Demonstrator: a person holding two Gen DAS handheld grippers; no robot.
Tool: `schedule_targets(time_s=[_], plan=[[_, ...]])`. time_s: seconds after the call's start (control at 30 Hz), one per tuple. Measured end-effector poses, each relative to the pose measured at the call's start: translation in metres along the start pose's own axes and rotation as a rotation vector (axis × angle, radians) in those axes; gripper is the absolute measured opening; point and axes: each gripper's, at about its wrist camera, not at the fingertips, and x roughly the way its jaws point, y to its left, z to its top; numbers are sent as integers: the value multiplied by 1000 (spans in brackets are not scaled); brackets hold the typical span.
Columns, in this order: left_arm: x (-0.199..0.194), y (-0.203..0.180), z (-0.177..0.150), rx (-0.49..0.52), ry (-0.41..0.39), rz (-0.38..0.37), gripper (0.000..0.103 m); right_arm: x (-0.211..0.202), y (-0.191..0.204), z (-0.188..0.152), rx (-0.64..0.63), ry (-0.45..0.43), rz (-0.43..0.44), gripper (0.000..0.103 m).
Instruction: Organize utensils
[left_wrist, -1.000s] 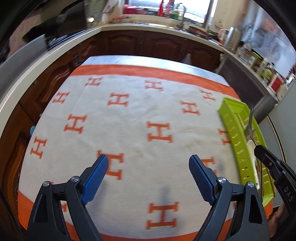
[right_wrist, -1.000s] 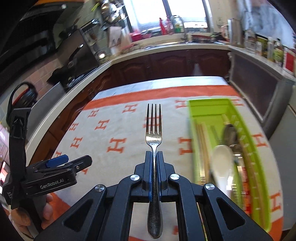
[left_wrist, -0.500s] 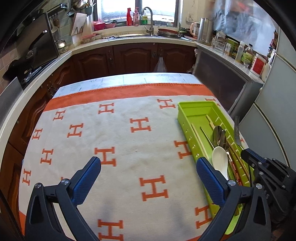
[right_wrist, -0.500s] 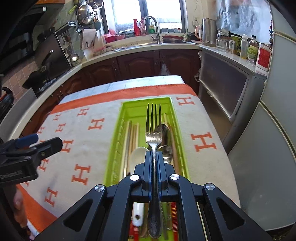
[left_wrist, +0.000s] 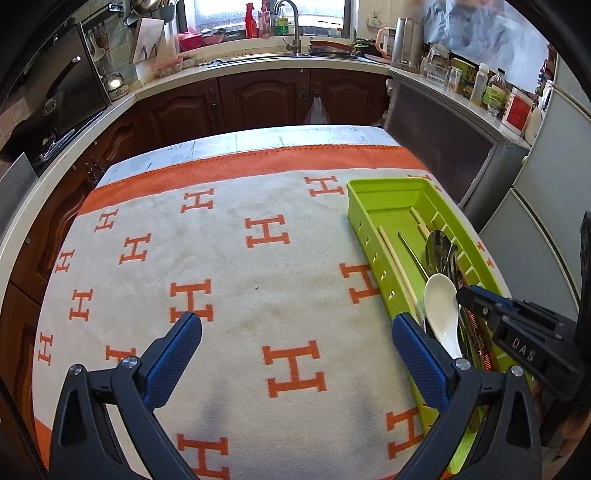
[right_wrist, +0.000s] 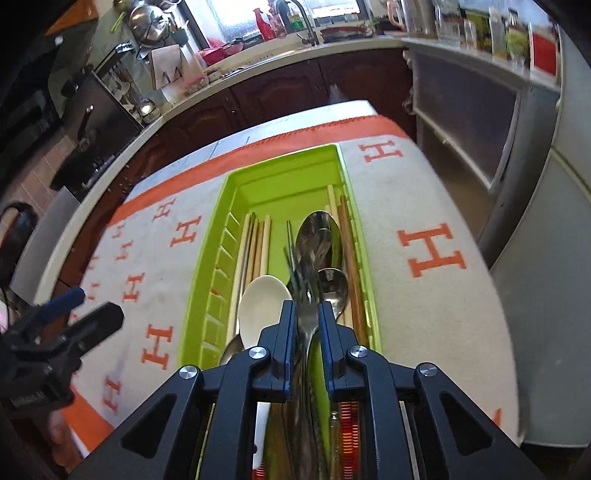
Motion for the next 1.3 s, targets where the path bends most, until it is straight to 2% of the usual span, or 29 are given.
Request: schedule_targets(time_s=[0.23,0.43,0.6,0.73,0.87,1.3], plan=[[-1,3,-4,-1,4,5,102,2,-5,20,60,19,26,17],[-4,11,-8,-20,17,19,102,-15,8,19,58,16,65,21],[-14,15,-15,-35,22,43,102,-36,27,4,15,2,45,22],[-21,16,-22,-51,58,43,102,-52,39,-13,0,4,50,25],[-29,12,-28,-37,106,79,102,-72,54,-29,-22,-7,37,33],[-91,19,-45,-59,5,85,102,-132,100,-69,-72,-23,45,36]])
